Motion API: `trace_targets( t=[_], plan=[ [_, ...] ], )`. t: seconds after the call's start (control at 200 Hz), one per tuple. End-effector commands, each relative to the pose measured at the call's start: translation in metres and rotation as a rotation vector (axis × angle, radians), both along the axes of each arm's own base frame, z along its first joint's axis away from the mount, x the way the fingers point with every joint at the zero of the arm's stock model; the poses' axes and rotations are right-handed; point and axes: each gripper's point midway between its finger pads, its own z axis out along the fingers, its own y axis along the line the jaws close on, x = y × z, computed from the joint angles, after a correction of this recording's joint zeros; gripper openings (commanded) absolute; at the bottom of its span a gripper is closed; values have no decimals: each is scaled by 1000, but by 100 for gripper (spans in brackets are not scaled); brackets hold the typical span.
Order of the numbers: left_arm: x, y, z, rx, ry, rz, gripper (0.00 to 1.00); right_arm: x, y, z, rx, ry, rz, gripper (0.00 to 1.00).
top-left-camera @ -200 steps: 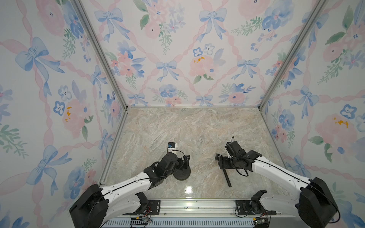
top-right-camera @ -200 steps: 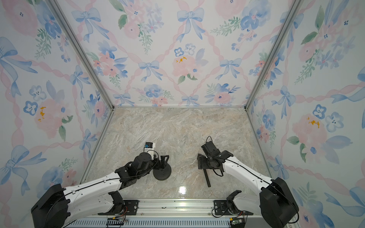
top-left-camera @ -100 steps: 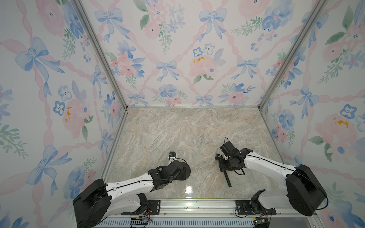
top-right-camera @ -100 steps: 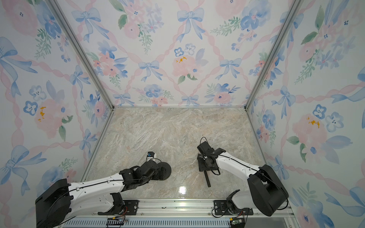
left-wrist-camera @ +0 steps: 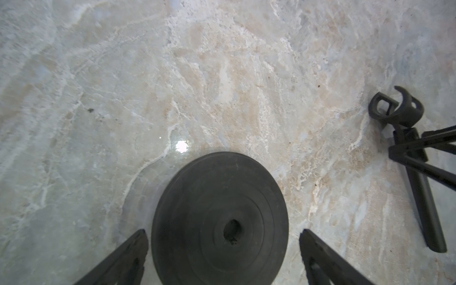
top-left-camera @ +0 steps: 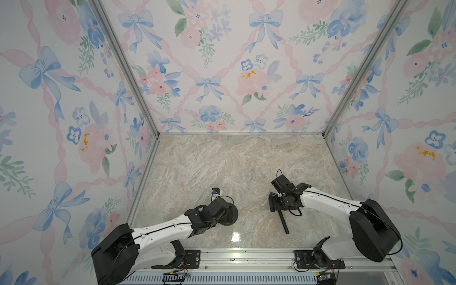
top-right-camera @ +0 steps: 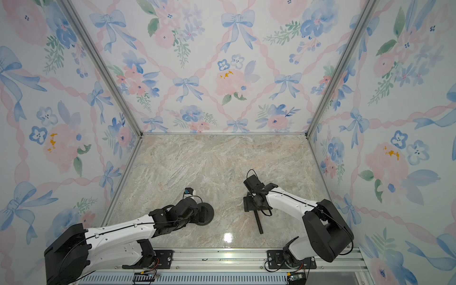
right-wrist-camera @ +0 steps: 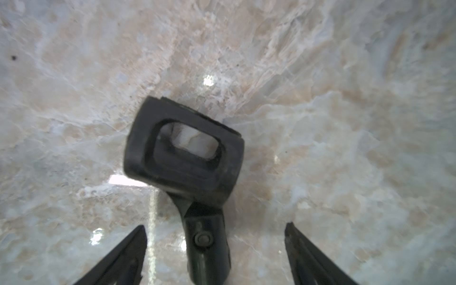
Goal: Assemble a microphone stand
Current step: Move the microphone stand base to the center of the board.
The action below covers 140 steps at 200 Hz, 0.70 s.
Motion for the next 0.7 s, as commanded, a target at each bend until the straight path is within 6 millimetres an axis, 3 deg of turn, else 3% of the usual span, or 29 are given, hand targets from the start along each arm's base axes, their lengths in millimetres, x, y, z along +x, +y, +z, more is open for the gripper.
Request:
trace_targets(
  t=[0.0,0.125,0.325,0.5,0.695],
  plan=[
    [-7,1,-16,67,50,-29,98,6,1,39,11,-82,18,90],
    [-10,-4,-25,86,89,-43,98,7,4,69,34,-142,43,89],
    [0,-25,-24,63,93,-48,98,0,38,93,100,-183,132,89],
    [19,-28,-21,65,82,8,73,-9,66,97,173,-158,172,83],
    [19,-15,-7,13,52,39,64,-11,64,102,200,-183,162,83]
  ],
)
